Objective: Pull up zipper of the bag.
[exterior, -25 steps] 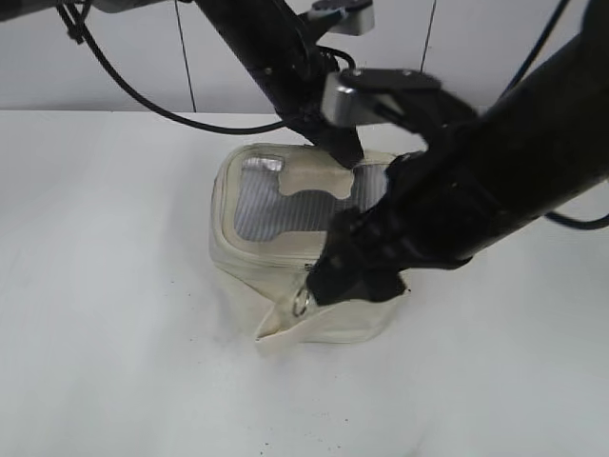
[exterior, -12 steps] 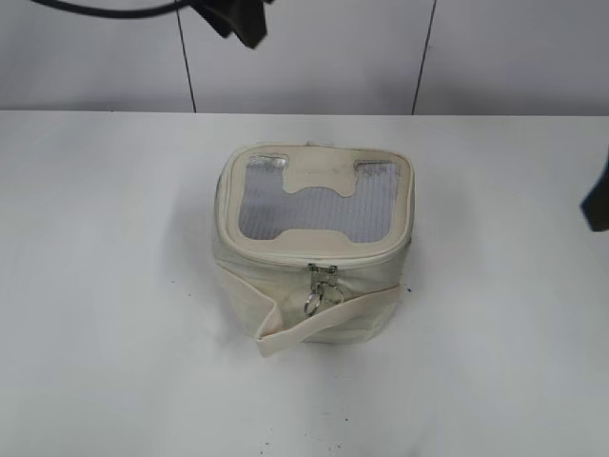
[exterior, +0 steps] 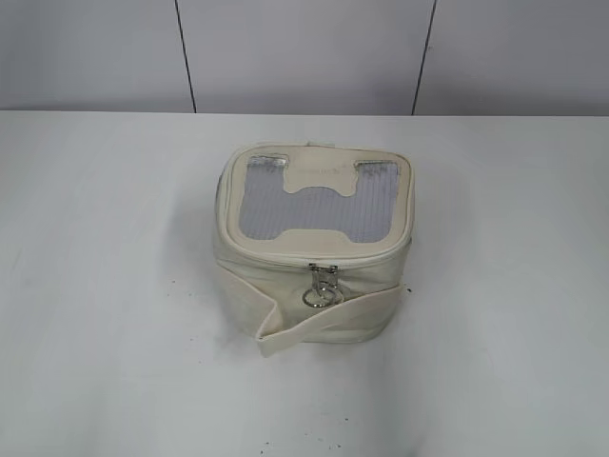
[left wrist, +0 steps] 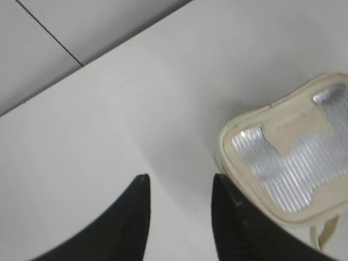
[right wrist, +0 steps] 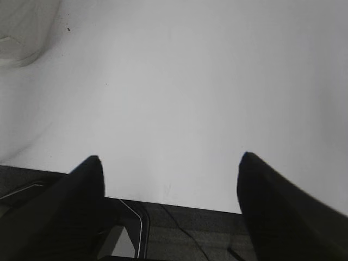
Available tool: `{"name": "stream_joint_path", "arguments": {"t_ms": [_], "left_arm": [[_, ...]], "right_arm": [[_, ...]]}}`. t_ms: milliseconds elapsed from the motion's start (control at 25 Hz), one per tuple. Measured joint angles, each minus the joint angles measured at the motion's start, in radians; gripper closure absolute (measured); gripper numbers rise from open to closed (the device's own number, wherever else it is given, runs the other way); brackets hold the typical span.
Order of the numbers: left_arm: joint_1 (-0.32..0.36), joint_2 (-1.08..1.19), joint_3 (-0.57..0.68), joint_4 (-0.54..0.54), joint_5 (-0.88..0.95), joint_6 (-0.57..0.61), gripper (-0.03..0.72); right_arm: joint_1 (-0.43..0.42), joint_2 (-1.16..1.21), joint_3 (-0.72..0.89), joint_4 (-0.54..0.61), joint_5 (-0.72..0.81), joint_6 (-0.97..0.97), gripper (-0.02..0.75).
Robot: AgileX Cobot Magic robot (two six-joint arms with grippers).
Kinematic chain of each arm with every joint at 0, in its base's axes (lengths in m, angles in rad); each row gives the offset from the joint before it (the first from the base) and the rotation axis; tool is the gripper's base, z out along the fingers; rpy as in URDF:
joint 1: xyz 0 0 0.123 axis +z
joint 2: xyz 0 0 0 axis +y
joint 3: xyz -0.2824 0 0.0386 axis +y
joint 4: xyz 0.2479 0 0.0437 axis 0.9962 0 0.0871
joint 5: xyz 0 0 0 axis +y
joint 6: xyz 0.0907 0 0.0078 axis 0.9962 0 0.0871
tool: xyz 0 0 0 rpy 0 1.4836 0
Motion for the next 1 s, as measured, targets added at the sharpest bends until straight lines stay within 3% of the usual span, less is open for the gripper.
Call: {"name": "stream_joint_path", "arguments": {"t_ms": [600, 800, 1000], "left_arm": [[0.000, -0.859, 0.924, -0.265, -0.015, -0.023, 0.394], [0.000, -1.174, 1.096, -0.262, -0.026, -0.023, 0.394], [-0.001, -1.451, 1.169, -0.174, -0.059, -0.023, 0.394]], "right_arm": [[0.000, -0.705, 0.302, 0.120, 0.009, -0.130, 0.150], [0.000, -0.746, 0.337, 0.129, -0.003, -0.168, 0.150], [0.000, -0.746, 0.373, 0.169, -0.123, -0.198, 0.150]]}}
